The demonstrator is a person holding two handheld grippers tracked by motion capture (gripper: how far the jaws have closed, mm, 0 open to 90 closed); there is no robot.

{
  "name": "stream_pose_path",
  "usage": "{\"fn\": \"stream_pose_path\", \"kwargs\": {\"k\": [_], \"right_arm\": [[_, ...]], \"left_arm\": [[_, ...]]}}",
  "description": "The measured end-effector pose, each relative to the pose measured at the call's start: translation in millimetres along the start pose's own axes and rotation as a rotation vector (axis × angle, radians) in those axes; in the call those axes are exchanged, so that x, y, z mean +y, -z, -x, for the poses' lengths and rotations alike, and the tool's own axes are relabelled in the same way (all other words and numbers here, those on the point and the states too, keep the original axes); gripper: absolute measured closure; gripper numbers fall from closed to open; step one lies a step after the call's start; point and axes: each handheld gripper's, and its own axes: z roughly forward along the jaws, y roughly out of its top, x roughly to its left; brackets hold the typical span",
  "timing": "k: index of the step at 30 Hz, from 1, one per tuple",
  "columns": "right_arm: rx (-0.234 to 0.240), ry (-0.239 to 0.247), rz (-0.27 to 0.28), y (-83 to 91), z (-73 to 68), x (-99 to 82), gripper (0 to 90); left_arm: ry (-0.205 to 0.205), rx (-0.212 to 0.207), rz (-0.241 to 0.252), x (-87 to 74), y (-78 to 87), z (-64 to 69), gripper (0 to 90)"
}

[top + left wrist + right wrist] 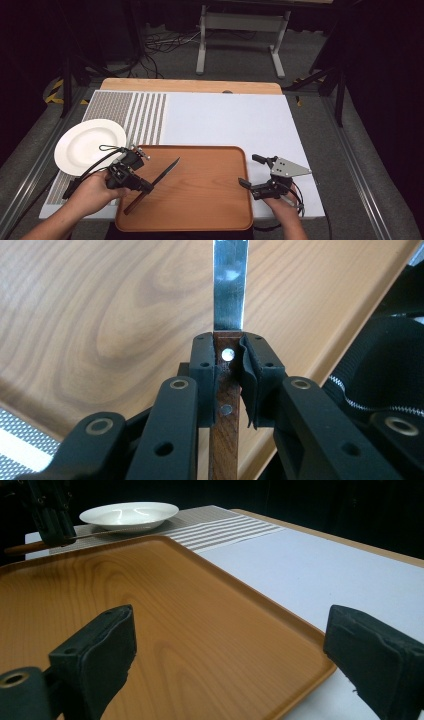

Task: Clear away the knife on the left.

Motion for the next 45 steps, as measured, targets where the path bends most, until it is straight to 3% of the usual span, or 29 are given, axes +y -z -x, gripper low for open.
{"fn": "stream_pose_path", "kwargs": {"k": [4,13,39,45], "right_arm": [[0.001,-0.001,0.002,0.2,0.0,0.0,7.7],[0.003,-0.004,0.003,0.3,0.1,-0.1,7.7],[0.01,-0.002,-0.007,-0.6,0.1,-0.4,7.7],[0.013,-0.003,-0.008,-0.9,0.2,-0.5,7.7]], "left_arm": [[0.016,0.003,-0.003,0.9,-5.0,-2.4,77.6],[0.013,0.039,-0.038,4.2,-19.8,-8.3,77.6],[0.03,0.08,-0.091,6.7,-33.1,-16.0,76.6],[0.02,0.055,-0.073,6.0,-31.3,-16.2,62.5]]}}
